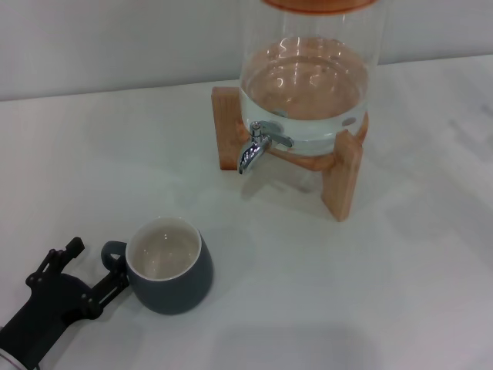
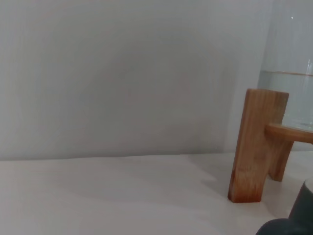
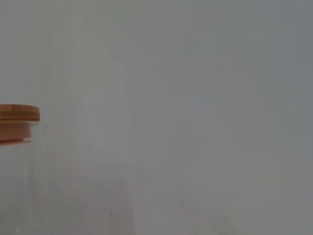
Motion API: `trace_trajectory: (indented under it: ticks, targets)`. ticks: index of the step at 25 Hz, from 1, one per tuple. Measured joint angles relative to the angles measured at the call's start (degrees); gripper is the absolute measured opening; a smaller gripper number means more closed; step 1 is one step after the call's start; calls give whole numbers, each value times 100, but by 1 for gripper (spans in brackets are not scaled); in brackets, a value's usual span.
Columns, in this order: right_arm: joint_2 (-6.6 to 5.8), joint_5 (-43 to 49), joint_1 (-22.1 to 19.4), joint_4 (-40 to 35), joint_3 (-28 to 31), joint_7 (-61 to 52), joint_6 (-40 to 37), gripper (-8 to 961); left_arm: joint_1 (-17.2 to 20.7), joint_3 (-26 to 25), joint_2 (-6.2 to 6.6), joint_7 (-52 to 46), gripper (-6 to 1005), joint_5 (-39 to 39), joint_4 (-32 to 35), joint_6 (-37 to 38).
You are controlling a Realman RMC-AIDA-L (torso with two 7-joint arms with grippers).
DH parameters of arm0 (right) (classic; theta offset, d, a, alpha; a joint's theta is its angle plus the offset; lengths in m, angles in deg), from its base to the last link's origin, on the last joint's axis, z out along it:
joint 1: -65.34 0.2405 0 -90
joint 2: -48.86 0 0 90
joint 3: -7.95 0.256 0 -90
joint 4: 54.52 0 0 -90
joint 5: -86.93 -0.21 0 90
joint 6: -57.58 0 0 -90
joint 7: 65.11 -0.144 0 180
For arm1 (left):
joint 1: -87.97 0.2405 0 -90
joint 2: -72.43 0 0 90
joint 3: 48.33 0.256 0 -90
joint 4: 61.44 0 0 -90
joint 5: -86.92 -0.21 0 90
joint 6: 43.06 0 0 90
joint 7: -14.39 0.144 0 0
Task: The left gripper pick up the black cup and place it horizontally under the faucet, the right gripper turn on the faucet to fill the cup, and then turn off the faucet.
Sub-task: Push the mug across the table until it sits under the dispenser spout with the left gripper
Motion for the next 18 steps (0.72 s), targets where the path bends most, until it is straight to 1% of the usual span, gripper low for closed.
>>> trace_trajectory:
  ticks: [18]
  targets:
    - [0,0,-33,0,0,-26,21,809,16,9,-1,-32,890,0,-46,-40]
